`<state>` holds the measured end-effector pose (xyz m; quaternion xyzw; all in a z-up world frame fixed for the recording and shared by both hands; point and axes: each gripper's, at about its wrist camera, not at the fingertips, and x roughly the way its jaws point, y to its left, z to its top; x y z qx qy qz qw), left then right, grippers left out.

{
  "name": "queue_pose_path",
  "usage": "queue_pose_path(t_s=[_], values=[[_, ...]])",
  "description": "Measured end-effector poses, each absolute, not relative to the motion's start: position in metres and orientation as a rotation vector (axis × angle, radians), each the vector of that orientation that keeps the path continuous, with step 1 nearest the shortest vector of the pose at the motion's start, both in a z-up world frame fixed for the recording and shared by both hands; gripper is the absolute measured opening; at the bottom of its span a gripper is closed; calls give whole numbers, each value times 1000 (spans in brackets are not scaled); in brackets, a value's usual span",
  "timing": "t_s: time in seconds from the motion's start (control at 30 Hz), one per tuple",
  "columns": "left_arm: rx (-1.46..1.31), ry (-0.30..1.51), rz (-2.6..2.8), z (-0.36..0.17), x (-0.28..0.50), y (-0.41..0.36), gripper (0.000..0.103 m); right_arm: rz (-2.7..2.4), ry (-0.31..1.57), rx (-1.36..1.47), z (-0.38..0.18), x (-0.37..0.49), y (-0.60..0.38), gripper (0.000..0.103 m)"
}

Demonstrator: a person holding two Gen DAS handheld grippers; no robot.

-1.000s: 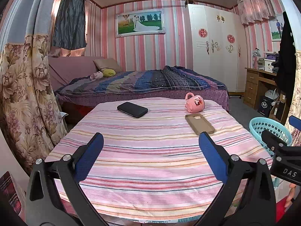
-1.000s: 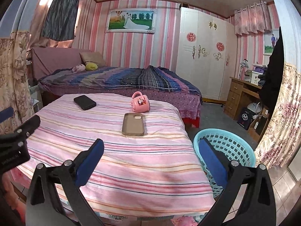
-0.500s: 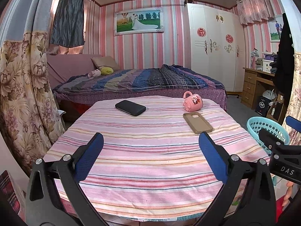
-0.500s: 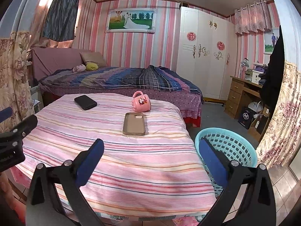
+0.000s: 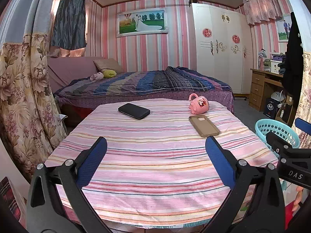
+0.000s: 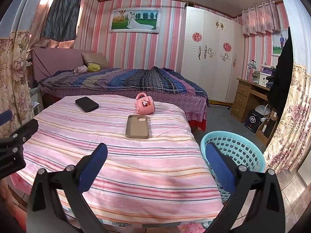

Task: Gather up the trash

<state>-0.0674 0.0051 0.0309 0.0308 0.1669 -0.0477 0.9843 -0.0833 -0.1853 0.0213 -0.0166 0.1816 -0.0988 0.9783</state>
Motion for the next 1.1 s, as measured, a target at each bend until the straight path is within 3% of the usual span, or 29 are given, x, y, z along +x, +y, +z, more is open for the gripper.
queue_pose_path(t_s=[1.1], values=[[70,336,-105,27,-66,4,98,-231,353,-43,21,-85,-192,98]])
